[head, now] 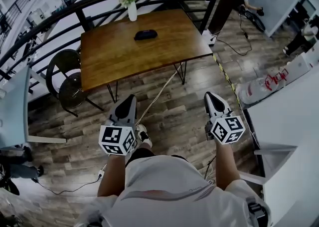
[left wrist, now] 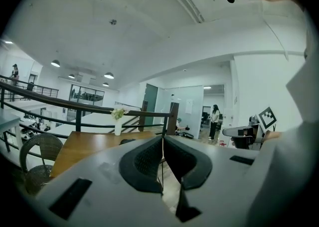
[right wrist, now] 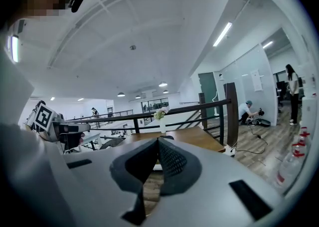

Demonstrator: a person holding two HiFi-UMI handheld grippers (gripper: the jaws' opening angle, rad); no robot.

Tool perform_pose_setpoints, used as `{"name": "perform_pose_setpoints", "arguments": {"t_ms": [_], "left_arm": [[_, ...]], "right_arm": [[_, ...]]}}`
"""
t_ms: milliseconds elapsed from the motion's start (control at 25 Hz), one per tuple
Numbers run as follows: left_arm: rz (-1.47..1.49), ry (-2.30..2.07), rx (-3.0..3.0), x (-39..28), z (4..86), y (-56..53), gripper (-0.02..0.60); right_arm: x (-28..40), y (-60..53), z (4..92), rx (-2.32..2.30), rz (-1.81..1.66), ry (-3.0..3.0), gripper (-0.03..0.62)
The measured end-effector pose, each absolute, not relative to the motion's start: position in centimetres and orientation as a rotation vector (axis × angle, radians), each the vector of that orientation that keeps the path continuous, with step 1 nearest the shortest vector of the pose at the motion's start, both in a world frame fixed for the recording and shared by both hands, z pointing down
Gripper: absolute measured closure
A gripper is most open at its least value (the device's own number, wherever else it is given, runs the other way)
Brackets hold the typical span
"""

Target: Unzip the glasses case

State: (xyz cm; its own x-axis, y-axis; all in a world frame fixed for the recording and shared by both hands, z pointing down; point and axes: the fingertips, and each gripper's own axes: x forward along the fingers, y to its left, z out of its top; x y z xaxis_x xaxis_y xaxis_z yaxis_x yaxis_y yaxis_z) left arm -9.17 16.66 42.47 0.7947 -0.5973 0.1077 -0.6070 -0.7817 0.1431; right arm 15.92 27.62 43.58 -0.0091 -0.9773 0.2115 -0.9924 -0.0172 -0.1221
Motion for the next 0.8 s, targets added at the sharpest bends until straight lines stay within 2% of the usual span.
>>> {"name": "perform_pose_setpoints", "arguments": {"t_ms": [240,520,800], "left_arm": [[0.081,-0.907,2.813,-7.7,42.0,7.0,0.563],[0.103,-0.903,2.809,-8.8,41.7,-4.8,0.563],[0.124,-0.905,2.770,-8.1,43.3,-10.9,0.563]], "right_arm": [[17.1,18.1,42.6,2.179,0.362,-2.116,0.543],[15.1,5.8,41.0,2.131,0.328,-2.117,0.543],[15.3,-1.1,42.5,2.067,0.355,-2.121,0.543]]}}
